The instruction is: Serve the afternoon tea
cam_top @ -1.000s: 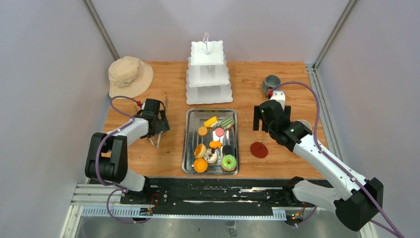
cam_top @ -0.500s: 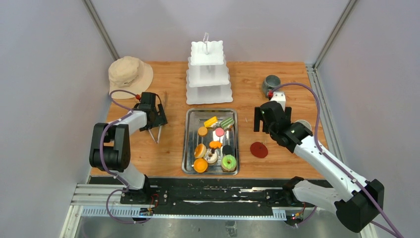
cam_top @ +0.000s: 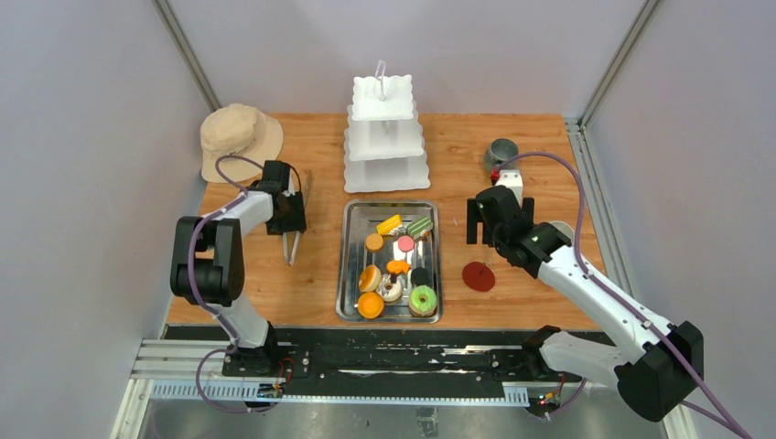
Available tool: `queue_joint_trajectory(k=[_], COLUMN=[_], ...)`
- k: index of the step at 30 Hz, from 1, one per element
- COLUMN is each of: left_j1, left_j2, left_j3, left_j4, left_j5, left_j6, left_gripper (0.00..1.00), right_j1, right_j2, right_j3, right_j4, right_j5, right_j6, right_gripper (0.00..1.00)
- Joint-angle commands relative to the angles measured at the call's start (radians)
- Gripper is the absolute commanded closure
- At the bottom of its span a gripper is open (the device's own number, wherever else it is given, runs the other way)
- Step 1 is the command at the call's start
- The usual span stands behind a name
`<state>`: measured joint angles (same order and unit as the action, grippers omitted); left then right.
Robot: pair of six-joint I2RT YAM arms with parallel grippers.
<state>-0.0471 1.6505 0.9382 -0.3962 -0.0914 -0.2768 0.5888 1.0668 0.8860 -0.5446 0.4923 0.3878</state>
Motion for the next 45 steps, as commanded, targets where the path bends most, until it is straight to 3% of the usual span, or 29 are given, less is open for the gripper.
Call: queue_joint_trajectory(k=[1, 6, 11, 20, 31, 41, 45], left_j1=[0.003, 0.004, 0.004, 0.004, 0.004, 0.004, 0.004], left_j2=[0.089, 0.185, 0.145, 0.159, 0.182, 0.037, -0.042], left_j3=[0.138, 0.240, 0.202, 0.178, 0.160, 0.174, 0.185], left_j4=[-0.156, -0.231, -0.167, -0.100, -0.067, -0.110, -0.141], left_j5=[0.043, 0.000, 0.032, 0.042, 0.069, 0.035, 0.053], left_j6=[0.150, 0.310, 0.298, 0.250, 0.207, 0.215, 0.208], left_gripper=[0.42, 0.37, 0.00, 0.00, 0.21, 0.66, 0.94], right_j1=[0.006, 0.006, 0.006, 0.006, 0.005, 0.005, 0.005], right_j2=[0.018, 0.024, 0.020, 0.032, 0.017, -0.002, -0.011], right_j3=[0.001, 0.002, 0.005, 0.015, 0.010, 0.002, -0.001], right_j4=[0.008, 0.017, 0.017, 0.026, 0.028, 0.026, 0.020], right_j5=[-0.014, -0.018, -0.018, -0.023, -0.023, -0.015, -0.013], right_j6=[-0.011, -0.024, -0.041, -0.045, -0.048, -0.049, -0.047], right_gripper=[0.10, 0.10, 0.10, 0.10, 0.10, 0.10, 0.10])
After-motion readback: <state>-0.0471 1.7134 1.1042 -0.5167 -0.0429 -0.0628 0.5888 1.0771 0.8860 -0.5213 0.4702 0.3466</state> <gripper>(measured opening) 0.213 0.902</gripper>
